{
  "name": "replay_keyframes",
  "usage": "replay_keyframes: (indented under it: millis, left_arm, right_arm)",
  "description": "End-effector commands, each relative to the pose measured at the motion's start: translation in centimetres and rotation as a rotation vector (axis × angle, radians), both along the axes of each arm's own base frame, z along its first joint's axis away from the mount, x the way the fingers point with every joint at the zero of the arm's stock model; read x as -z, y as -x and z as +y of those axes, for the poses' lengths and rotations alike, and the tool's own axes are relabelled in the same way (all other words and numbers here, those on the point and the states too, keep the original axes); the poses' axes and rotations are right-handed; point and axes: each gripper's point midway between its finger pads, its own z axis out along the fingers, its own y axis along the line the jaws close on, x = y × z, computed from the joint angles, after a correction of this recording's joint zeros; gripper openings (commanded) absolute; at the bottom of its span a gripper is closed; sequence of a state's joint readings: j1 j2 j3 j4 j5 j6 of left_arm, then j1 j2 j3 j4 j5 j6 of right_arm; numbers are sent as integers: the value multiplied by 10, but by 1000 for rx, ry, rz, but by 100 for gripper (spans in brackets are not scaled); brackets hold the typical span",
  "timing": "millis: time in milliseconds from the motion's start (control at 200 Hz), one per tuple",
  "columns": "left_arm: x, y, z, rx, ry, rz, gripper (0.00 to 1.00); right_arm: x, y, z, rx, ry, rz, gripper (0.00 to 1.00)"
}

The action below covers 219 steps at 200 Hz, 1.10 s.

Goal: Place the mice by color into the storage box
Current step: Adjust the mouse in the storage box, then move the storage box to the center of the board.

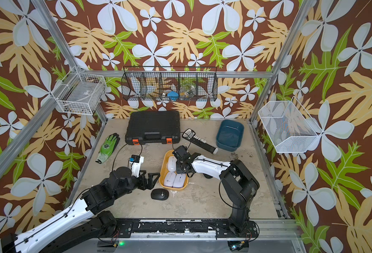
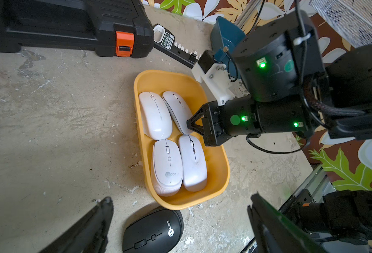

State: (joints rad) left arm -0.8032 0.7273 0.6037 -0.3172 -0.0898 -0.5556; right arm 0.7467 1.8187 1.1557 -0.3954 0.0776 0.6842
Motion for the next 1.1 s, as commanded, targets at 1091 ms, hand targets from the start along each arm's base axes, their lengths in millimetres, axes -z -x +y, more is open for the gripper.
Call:
replay_keyframes:
  millis: [1091]
  left_arm:
    - [-24,-25,33,-123,-15,-33,100]
  right_arm:
    - [11,-17,-32,71,-165,-2,0]
